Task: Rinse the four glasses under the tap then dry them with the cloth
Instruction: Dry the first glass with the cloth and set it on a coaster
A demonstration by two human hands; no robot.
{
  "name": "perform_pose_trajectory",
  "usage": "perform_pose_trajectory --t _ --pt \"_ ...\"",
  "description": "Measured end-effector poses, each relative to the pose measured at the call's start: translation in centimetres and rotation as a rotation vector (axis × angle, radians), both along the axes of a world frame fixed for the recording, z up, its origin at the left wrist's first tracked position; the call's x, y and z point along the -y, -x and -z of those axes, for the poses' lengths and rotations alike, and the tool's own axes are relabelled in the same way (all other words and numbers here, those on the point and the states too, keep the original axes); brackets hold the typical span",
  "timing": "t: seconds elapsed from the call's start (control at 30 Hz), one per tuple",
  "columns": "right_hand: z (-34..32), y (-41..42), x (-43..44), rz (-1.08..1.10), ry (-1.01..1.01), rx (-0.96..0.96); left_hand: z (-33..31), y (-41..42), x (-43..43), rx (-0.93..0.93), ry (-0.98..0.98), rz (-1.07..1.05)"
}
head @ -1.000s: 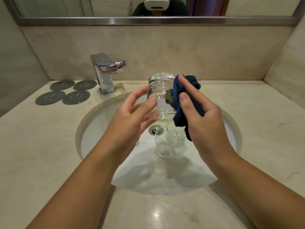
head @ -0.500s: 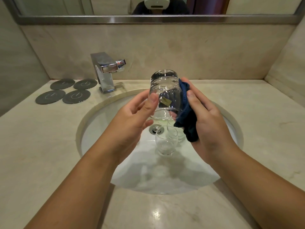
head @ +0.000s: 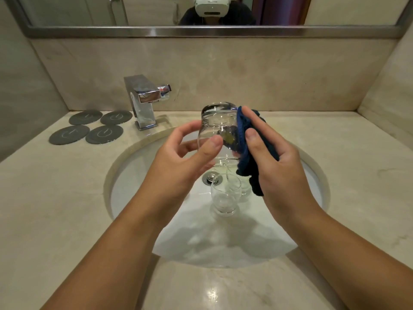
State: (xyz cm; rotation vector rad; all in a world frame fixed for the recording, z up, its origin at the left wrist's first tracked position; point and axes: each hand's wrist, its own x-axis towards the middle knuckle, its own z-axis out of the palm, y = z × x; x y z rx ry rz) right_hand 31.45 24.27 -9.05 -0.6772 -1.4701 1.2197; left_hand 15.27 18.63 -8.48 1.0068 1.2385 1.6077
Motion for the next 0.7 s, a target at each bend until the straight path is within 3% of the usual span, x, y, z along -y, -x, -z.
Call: perform_pose_trajectory --t 0.13,0.3,0.53,0.7 --pt "-0.04 -0.06 -0.12 -0.026 0.041 -0.037 -0.18 -0.02 -0.01 0.123 -0.011 0.086" --pt "-0.13 -0.25 -0.03 0.042 0.032 -0.021 0.06 -0.16 -0.14 -0.143 0.011 0.091" --pt "-0.08 0.07 0.40 0.030 -0.044 0.034 0.22 -0.14 0.06 -0.252 0.010 0.002" --pt "-0.16 0.01 -0.53 -0.057 0.122 -0.076 0.09 0.08 0.17 -0.126 -0.010 0.046"
